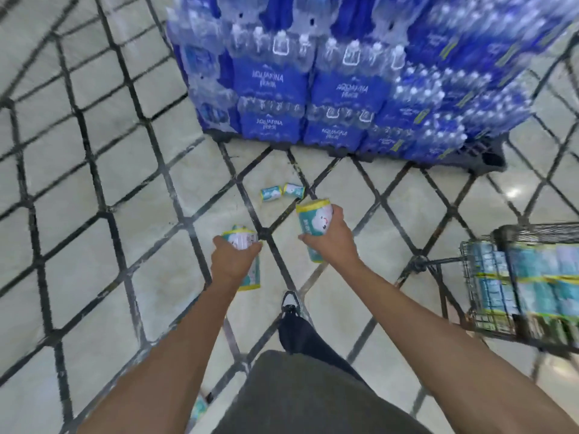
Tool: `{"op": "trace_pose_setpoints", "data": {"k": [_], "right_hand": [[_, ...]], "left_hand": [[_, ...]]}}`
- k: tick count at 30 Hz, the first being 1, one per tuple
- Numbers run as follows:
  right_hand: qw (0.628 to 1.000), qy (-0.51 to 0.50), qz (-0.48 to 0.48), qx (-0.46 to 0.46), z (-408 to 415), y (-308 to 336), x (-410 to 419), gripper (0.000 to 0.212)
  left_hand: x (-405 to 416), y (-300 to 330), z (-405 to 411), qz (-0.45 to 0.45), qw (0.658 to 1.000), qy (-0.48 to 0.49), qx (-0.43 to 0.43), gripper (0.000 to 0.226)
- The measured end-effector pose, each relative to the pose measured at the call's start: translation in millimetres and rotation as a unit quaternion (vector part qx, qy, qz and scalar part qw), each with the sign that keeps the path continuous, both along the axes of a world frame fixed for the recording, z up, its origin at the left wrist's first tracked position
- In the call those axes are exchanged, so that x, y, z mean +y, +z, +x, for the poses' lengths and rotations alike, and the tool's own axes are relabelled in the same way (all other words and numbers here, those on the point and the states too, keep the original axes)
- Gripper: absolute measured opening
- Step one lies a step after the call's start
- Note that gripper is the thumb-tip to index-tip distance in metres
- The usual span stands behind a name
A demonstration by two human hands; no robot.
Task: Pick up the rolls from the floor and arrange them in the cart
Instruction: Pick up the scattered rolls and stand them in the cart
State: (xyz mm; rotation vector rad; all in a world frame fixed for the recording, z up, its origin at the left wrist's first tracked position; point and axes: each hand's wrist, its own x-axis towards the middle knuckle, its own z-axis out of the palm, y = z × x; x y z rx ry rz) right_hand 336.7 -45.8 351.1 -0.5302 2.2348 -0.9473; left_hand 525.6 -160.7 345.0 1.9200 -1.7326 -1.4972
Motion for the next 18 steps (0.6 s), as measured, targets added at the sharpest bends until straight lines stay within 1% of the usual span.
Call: {"op": "trace_pose_setpoints", "data": {"k": [5,6,8,10,12,13,16,18], "right_hand": [[0.996,-0.084,-0.030,-0.015,4,56,106,0.081],[0.994,-0.101,-0.037,-0.017,5,65,128,0.082],[0.991,-0.127,-0.050,-0.016,0,81,171,0.081],[0.988,-0.141,-0.054,-0.016,-7,97,213,0.073],[0.984,-0.164,-0.064,-0.016,-19,104,259,0.067],[0.982,-0.175,-0.068,-0.013,-25,107,282,0.066],[0.976,-0.208,-0.070,-0.008,-51,112,354,0.069],[0.969,-0.235,-0.071,-0.010,-69,110,413,0.069]], "left_hand": [[67,55,-20,-0.011,0.999,-0.051,0.003,0.086],[82,61,-24,-0.018,0.998,-0.060,0.013,0.088],[118,81,-40,-0.026,0.996,-0.082,0.038,0.085],[154,90,-59,-0.027,0.993,-0.103,0.053,0.081],[192,92,-80,-0.028,0.990,-0.122,0.061,0.088],[214,95,-91,-0.030,0.989,-0.131,0.068,0.090],[285,97,-126,-0.025,0.984,-0.162,0.069,0.075],[342,95,-151,-0.007,0.981,-0.183,0.065,0.079]]}}
